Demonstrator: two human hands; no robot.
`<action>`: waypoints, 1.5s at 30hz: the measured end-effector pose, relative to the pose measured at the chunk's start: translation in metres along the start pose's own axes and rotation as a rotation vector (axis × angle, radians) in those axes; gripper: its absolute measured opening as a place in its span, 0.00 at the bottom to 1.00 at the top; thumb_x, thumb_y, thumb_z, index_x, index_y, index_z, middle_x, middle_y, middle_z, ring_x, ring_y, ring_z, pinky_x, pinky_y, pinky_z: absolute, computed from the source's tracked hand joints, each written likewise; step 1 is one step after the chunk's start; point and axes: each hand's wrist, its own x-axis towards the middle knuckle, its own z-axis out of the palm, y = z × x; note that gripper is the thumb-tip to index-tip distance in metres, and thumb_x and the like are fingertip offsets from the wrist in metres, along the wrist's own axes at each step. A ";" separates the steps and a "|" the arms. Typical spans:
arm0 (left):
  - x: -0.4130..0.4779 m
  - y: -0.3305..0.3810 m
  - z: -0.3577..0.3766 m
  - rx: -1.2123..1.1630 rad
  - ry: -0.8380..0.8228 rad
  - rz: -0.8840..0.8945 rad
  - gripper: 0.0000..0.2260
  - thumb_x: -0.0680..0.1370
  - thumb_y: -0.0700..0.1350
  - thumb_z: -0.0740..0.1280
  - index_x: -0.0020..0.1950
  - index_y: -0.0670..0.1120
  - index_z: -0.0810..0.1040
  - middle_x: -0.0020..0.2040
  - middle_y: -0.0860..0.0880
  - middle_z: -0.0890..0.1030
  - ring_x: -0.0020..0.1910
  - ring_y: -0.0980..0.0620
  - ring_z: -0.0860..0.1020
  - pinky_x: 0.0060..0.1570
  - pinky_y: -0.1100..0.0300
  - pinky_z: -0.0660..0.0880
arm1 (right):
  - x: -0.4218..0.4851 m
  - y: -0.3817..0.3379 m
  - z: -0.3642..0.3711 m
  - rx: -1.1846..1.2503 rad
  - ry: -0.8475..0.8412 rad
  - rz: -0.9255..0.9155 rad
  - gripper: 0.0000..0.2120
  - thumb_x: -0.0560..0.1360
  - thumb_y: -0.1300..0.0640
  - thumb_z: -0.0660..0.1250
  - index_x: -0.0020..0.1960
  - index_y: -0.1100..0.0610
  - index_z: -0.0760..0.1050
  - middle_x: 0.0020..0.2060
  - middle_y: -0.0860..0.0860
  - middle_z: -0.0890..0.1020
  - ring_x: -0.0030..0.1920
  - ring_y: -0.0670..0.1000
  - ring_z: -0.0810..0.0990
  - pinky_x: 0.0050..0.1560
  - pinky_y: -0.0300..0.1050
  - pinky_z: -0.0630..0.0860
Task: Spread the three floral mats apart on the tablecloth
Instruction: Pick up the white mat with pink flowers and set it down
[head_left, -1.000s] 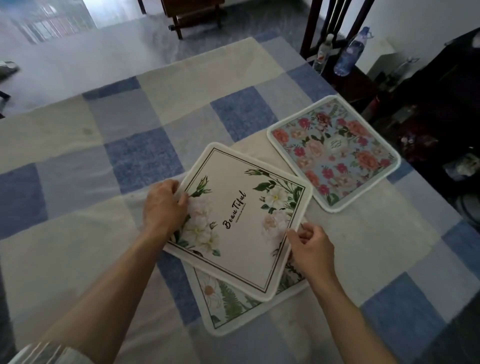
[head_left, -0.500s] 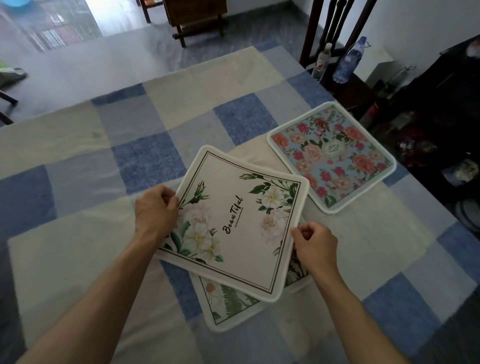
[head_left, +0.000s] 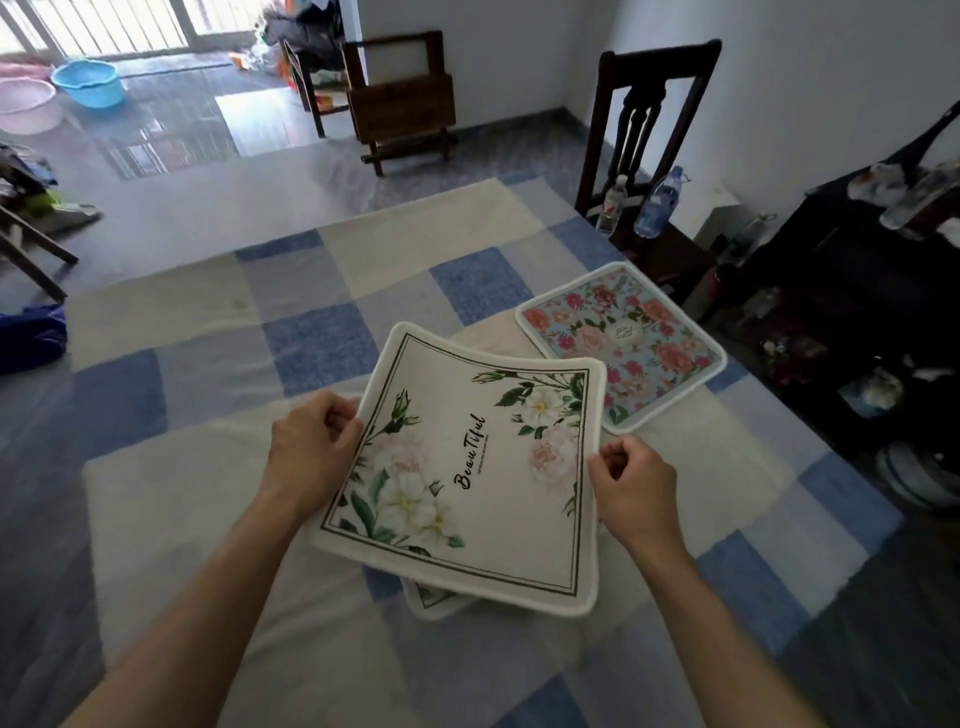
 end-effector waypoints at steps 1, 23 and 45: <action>-0.010 0.003 -0.002 0.004 0.014 0.027 0.03 0.75 0.44 0.69 0.43 0.51 0.78 0.36 0.57 0.79 0.36 0.60 0.78 0.33 0.68 0.68 | -0.006 -0.001 -0.006 -0.018 0.002 -0.027 0.06 0.76 0.59 0.69 0.41 0.57 0.77 0.33 0.49 0.80 0.33 0.48 0.78 0.33 0.41 0.72; -0.220 0.034 -0.063 0.190 0.140 0.252 0.06 0.75 0.43 0.71 0.52 0.46 0.82 0.39 0.53 0.80 0.36 0.59 0.77 0.36 0.68 0.70 | -0.146 0.056 -0.087 0.032 -0.006 -0.139 0.08 0.72 0.58 0.71 0.38 0.50 0.73 0.31 0.43 0.77 0.31 0.41 0.76 0.30 0.38 0.68; -0.265 -0.090 -0.212 0.016 0.163 0.408 0.06 0.74 0.42 0.71 0.50 0.47 0.83 0.37 0.54 0.80 0.33 0.63 0.74 0.35 0.67 0.68 | -0.354 -0.044 -0.045 0.026 0.234 -0.135 0.05 0.75 0.55 0.70 0.41 0.50 0.75 0.34 0.43 0.79 0.35 0.41 0.79 0.33 0.39 0.77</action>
